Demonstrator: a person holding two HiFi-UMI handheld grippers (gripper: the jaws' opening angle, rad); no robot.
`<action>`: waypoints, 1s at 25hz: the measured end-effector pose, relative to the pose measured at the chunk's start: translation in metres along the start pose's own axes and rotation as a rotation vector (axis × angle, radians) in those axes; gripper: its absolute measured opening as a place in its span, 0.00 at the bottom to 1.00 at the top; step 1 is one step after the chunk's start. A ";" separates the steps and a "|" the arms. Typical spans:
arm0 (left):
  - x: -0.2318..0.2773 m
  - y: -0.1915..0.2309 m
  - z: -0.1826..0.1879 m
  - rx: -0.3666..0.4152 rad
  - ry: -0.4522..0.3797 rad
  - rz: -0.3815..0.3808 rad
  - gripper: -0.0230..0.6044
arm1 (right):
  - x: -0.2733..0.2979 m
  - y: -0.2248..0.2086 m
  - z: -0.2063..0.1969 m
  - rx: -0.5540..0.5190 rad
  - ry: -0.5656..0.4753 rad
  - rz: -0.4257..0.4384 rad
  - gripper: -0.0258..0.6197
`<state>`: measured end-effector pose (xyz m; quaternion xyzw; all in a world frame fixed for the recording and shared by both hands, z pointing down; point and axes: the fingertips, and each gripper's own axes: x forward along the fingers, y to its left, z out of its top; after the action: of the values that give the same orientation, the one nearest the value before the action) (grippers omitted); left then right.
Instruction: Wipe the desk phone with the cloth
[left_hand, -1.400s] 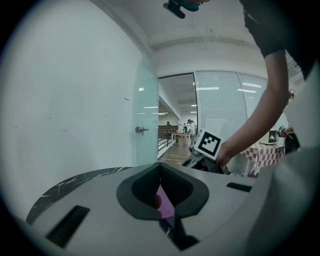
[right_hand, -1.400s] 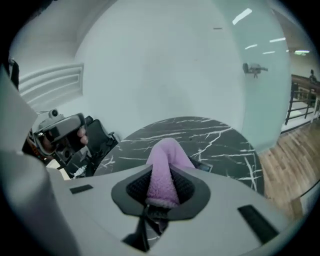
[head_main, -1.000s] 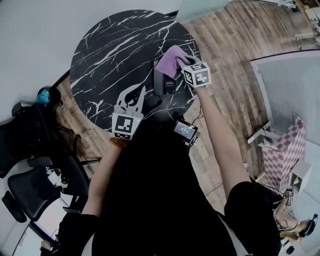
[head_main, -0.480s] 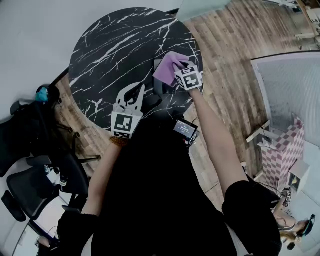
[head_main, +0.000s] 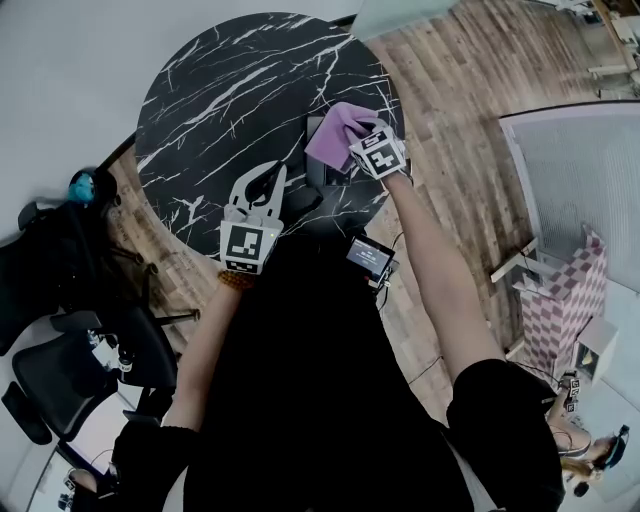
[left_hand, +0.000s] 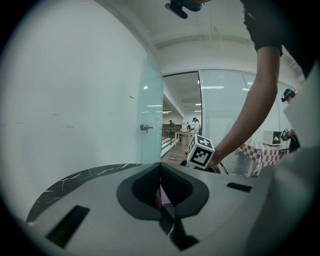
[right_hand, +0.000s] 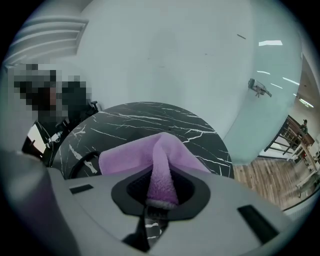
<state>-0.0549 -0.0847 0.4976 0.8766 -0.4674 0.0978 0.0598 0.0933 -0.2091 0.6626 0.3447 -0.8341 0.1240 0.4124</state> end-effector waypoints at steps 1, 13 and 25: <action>0.000 -0.001 -0.001 0.000 0.000 -0.002 0.06 | 0.001 0.002 -0.002 0.000 0.010 0.011 0.13; 0.000 -0.003 -0.002 0.005 -0.002 -0.008 0.06 | 0.002 0.014 -0.017 0.015 0.057 0.080 0.13; 0.000 -0.006 -0.003 0.011 0.002 -0.014 0.06 | 0.001 0.026 -0.036 0.036 0.057 0.108 0.13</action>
<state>-0.0502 -0.0813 0.5002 0.8801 -0.4605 0.1009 0.0564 0.0968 -0.1725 0.6886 0.3030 -0.8371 0.1707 0.4223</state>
